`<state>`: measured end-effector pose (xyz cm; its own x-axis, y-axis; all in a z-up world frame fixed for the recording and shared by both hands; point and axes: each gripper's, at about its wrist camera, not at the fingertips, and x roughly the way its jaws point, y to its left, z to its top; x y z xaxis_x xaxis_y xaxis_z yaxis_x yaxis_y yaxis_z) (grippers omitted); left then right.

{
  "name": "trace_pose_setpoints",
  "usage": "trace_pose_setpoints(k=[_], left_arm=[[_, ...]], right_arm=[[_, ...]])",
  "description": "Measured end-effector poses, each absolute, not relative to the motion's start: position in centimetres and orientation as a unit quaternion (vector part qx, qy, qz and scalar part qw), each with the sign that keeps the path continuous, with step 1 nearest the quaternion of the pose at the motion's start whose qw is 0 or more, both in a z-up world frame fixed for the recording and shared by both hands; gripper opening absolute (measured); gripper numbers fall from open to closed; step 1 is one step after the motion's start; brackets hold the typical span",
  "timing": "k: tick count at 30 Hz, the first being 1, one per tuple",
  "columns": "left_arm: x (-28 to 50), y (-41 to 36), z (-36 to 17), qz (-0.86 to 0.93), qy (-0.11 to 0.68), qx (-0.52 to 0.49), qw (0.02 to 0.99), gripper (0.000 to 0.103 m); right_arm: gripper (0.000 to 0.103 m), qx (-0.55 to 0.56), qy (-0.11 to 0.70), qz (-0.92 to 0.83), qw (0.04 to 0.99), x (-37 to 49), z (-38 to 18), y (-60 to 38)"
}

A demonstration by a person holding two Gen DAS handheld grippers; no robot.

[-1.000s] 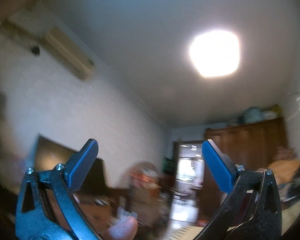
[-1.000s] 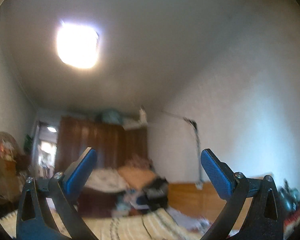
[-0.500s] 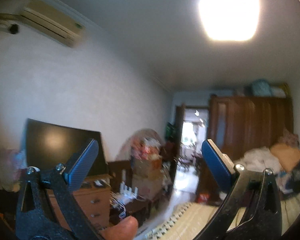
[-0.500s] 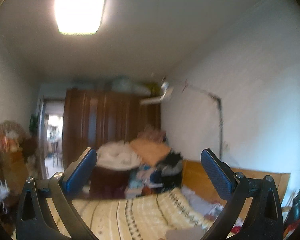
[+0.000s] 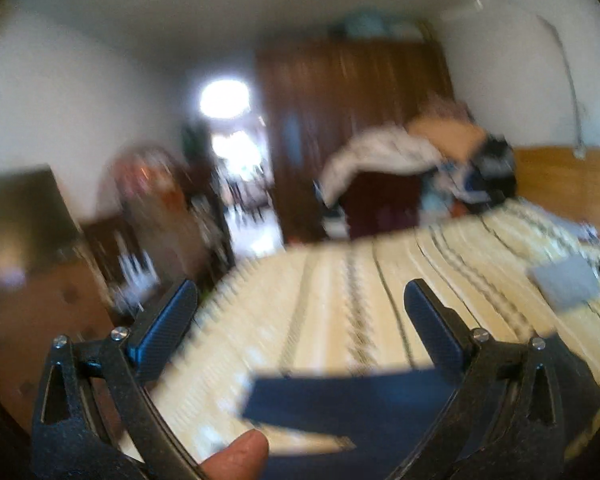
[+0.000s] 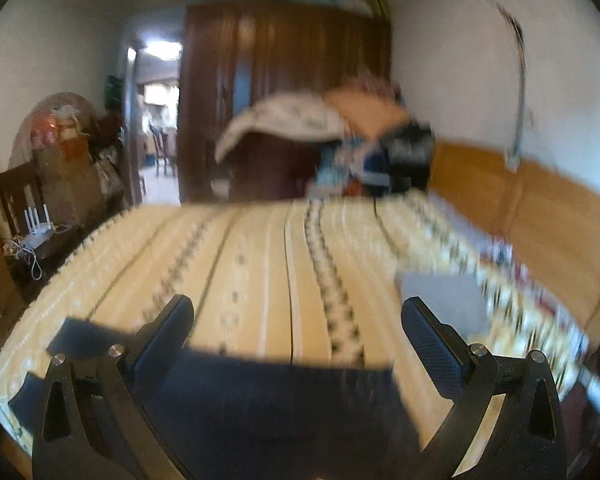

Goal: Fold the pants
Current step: 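Move both tools over the dark blue jeans lying on the bed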

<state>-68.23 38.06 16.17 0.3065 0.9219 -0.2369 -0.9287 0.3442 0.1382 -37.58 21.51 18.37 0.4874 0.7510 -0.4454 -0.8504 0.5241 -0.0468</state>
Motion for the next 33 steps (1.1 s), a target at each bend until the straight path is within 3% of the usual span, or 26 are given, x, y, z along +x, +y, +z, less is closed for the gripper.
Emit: trace_pose_setpoints(k=[2, 4, 7, 11, 16, 20, 22, 28, 33], left_arm=[[-66.7, 37.4, 11.7, 0.553, 0.162, -0.051, 0.816, 0.103], [-64.7, 37.5, 11.6, 0.542, 0.178, -0.074, 0.818, 0.103], [-62.4, 36.8, 16.5, 0.546, 0.182, -0.052, 0.816, 0.103], [-61.3, 33.1, 26.4, 0.532, 0.091, -0.003, 0.842, 0.103], [-60.9, 31.1, 34.9, 0.493, -0.006, 0.006, 0.87, 0.103], [-61.7, 31.5, 36.6, 0.449, -0.053, -0.041, 0.891, 0.103], [-60.9, 32.0, 35.5, 0.441, -0.059, -0.062, 0.893, 0.103], [-56.0, 35.7, 33.5, 0.405, 0.013, -0.097, 0.909, 0.103], [-54.4, 34.8, 38.9, 0.401, 0.001, -0.029, 0.915, 0.103]], right_arm=[[0.103, -0.139, 0.205, 0.454, 0.856, -37.1, 15.6, 21.0], [0.103, -0.153, 0.208, 0.443, 0.858, -35.7, 14.9, 20.4], [0.103, -0.16, 0.185, 0.432, 0.868, -34.2, 14.8, 19.3], [0.103, -0.124, 0.107, 0.42, 0.893, -31.6, 24.9, 15.6], [0.103, -0.062, -0.036, 0.384, 0.921, -31.3, 39.0, 9.5], [0.103, -0.033, -0.071, 0.395, 0.915, -31.9, 44.7, 7.3], [0.103, -0.033, -0.068, 0.421, 0.904, -32.5, 44.8, 7.2], [0.103, -0.05, -0.088, 0.437, 0.894, -34.2, 44.3, 7.7], [0.103, -0.004, -0.113, 0.418, 0.901, -32.1, 54.1, 6.7]])
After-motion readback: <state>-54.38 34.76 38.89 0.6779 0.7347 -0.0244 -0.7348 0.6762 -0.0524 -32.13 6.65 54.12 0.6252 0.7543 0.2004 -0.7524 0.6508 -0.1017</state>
